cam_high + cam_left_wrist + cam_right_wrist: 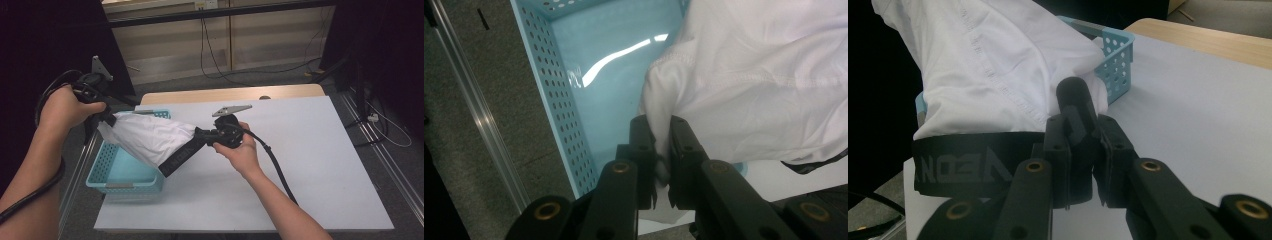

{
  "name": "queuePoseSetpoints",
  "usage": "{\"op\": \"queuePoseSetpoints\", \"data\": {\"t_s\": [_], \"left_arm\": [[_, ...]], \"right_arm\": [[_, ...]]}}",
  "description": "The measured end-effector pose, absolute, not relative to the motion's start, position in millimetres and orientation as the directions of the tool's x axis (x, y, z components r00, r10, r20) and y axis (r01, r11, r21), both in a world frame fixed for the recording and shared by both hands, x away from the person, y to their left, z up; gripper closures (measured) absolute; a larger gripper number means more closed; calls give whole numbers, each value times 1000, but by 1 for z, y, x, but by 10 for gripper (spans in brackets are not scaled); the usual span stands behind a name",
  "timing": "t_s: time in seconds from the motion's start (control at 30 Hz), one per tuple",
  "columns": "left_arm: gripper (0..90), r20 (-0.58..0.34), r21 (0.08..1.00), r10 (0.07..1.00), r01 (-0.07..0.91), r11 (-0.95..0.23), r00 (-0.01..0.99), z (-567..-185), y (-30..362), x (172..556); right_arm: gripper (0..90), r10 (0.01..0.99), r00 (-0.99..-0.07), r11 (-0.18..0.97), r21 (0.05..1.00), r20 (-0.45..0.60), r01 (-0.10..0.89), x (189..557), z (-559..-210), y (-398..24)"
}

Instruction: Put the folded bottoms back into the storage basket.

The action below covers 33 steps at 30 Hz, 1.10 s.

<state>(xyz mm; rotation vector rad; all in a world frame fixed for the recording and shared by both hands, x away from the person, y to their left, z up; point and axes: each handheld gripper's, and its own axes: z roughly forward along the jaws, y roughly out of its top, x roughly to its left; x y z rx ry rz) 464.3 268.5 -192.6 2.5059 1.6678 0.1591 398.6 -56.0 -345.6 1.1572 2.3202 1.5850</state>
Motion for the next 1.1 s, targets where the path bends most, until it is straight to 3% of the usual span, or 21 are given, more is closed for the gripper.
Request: {"op": "queuePoseSetpoints", "data": {"t_s": [1.1], "left_arm": [[834, 12, 144, 937, 926, -348, 350, -172, 286, 464]], "right_arm": [[779, 598, -731, 166, 842, 329, 514, 396, -335, -39]]}}
